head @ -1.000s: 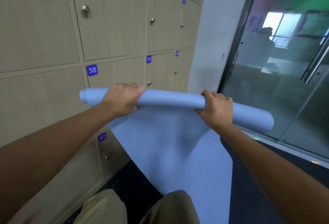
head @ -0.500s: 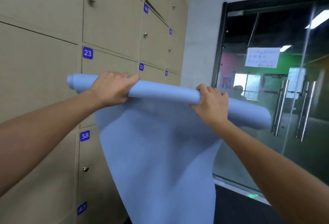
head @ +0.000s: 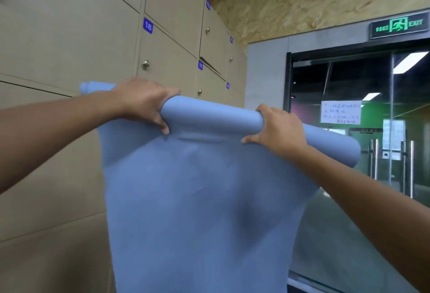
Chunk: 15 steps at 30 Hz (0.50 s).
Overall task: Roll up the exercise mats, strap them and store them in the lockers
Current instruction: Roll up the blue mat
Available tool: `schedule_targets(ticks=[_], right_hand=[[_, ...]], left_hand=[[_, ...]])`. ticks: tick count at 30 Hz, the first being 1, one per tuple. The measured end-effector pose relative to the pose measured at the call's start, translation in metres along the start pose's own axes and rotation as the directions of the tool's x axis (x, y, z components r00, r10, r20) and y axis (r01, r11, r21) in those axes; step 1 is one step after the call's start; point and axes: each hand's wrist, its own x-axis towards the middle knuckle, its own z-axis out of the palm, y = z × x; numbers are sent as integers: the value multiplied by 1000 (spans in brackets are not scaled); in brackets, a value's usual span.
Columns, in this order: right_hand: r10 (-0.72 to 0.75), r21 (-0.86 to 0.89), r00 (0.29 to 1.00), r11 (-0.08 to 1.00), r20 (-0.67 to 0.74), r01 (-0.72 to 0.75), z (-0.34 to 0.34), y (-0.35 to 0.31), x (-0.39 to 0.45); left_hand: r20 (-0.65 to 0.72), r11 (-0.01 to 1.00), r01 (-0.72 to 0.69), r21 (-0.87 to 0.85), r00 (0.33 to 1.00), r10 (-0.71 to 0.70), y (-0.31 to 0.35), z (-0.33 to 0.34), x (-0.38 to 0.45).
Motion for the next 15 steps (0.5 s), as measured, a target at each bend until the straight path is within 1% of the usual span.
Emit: schedule_targets(ticks=[4, 8, 13, 15], right_hand=[[-22, 1, 990, 1000, 142, 22, -3, -11, -43], [-30, 24, 956, 999, 292, 24, -1, -18, -103], [-47, 88, 864, 996, 501, 3, 5, -35, -178], [-57, 88, 808, 996, 586, 6, 7, -43, -207]], left_hand=[[131, 998, 2, -56, 991, 6, 16, 10, -41], [267, 995, 0, -104, 963, 28, 41, 35, -84], [453, 983, 7, -183, 888, 78, 72, 64, -144], [520, 974, 19, -224, 848, 103, 85, 80, -175]])
